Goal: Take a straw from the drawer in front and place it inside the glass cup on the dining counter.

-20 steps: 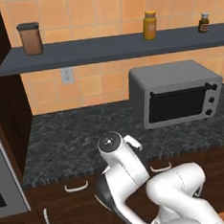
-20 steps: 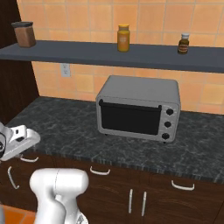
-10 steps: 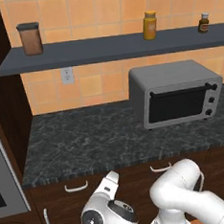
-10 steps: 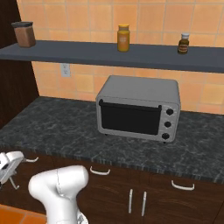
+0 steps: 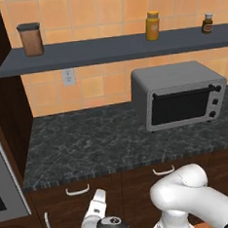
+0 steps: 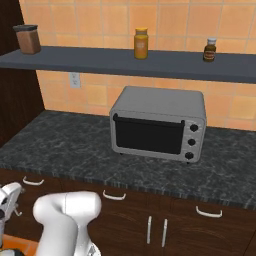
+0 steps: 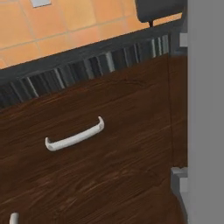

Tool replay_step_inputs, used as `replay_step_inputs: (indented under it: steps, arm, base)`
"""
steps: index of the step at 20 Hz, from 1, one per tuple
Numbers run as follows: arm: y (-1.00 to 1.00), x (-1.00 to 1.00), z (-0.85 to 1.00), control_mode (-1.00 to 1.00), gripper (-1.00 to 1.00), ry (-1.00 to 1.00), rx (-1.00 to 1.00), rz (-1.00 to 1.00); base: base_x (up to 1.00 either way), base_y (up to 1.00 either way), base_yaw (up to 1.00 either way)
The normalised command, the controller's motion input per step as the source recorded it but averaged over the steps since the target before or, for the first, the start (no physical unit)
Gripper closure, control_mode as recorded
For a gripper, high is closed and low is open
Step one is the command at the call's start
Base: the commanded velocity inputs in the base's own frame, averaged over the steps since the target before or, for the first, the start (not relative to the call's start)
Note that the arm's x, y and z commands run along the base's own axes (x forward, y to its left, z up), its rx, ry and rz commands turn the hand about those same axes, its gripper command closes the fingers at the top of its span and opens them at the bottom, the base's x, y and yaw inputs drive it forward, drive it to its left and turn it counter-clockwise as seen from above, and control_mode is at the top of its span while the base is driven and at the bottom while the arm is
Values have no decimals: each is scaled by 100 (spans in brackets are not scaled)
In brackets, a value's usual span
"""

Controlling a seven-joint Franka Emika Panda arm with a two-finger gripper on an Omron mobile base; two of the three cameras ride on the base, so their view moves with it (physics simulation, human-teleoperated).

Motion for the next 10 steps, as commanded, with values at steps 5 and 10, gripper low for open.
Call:
replay_step_inputs:
  steps: [5, 10]
  arm:
    - [76, 14, -7, -100, -100, 1, -23, -4]
    - [14, 52, -22, -100, -100, -16, -11, 0]
  base:
    - [0, 0, 0]
    - [0, 0, 0]
